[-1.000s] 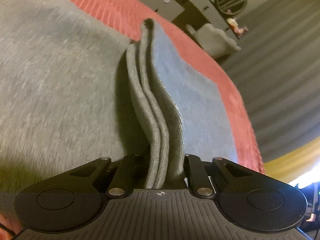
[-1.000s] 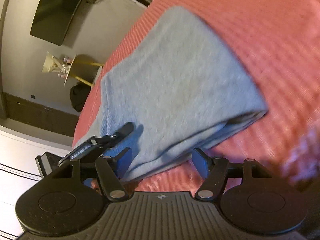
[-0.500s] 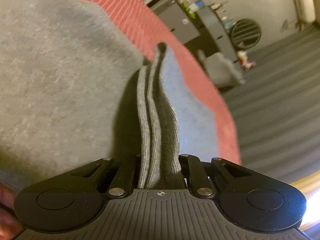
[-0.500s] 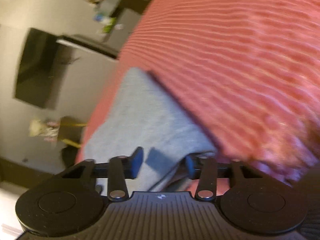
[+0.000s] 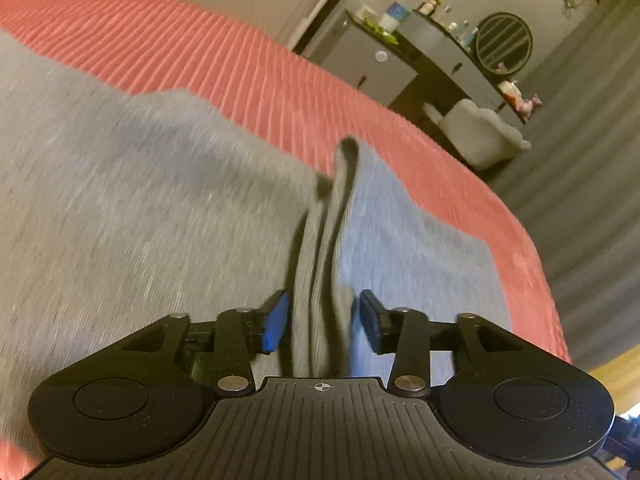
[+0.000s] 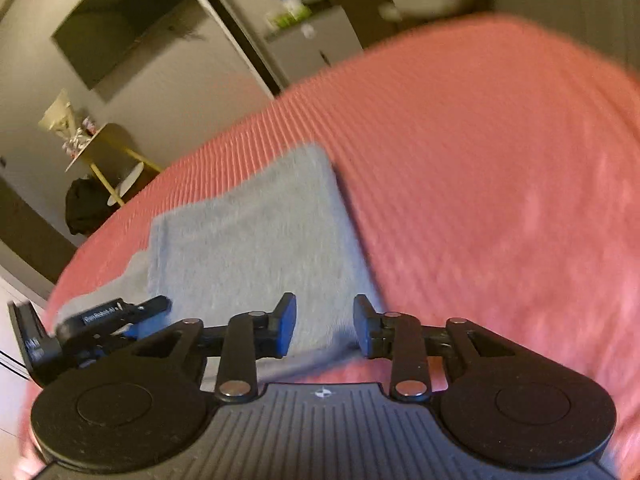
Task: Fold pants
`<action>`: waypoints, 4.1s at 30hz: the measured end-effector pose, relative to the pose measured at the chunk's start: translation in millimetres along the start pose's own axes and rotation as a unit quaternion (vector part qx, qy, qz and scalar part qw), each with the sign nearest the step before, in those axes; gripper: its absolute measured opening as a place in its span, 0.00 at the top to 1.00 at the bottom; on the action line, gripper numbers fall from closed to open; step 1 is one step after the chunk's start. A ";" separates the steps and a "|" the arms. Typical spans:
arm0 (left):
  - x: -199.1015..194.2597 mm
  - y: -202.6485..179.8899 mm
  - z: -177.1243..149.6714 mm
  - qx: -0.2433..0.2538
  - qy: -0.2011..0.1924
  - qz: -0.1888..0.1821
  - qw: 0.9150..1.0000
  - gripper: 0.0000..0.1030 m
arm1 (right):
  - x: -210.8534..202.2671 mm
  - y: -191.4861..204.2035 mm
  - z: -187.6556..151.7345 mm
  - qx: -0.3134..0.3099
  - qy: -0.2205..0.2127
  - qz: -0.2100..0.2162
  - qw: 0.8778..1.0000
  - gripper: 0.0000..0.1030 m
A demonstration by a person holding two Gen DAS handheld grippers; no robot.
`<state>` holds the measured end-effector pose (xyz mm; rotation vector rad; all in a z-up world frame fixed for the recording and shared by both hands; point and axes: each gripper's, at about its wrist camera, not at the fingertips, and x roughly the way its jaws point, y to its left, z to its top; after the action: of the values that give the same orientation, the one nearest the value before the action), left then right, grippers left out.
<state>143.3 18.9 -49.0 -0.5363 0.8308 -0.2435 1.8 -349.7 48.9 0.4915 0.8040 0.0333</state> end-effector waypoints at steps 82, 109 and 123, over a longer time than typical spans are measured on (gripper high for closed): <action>-5.9 -12.0 -18.9 0.097 0.016 0.078 0.992 0.43 | 86.7 56.6 -36.1 -0.125 -0.015 -0.031 0.992 0.57; -142.8 120.1 28.3 -0.214 -0.220 0.087 0.948 0.37 | 88.4 45.5 -43.1 -0.080 -0.022 -0.014 0.996 0.35; -162.7 291.3 6.1 -0.395 -0.223 -0.018 0.891 0.44 | 100.4 54.5 -45.1 -0.090 -0.023 -0.004 0.996 0.17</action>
<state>41.0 332.4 -99.9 -1.3195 0.4365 0.2055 49.1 -261.6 -22.5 0.3166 0.7507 0.0866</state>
